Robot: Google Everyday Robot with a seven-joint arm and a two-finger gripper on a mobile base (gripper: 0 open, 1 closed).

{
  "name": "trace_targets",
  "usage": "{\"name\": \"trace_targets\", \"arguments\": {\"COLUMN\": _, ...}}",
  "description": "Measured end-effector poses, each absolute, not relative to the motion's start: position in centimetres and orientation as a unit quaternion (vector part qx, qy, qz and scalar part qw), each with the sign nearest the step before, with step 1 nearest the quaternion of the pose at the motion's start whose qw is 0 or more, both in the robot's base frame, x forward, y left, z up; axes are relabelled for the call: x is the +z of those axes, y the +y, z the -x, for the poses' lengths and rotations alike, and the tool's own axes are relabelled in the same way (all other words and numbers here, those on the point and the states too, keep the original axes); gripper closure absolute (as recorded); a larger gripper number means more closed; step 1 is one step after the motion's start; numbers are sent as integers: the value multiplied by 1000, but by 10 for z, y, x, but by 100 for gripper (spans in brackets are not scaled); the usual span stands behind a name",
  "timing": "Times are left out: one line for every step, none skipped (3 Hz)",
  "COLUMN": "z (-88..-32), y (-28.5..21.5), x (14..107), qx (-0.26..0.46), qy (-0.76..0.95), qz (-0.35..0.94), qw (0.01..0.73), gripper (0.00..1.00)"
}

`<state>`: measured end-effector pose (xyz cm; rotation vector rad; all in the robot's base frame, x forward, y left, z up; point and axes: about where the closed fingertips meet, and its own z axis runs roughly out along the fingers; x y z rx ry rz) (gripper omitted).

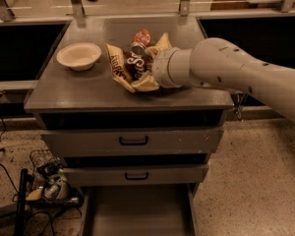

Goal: Pick brown chip bag from bottom drawer and place on counter

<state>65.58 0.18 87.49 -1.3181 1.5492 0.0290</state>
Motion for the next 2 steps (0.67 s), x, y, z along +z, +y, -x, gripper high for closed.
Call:
{"name": "trace_targets", "arguments": {"z": -656, "y": 2, "x": 875, "qx": 12, "qy": 648, "qz": 551, "qw": 526, "gripper": 0}}
{"name": "trace_targets", "arguments": {"z": -656, "y": 2, "x": 875, "qx": 12, "qy": 648, "qz": 551, "qw": 526, "gripper": 0}}
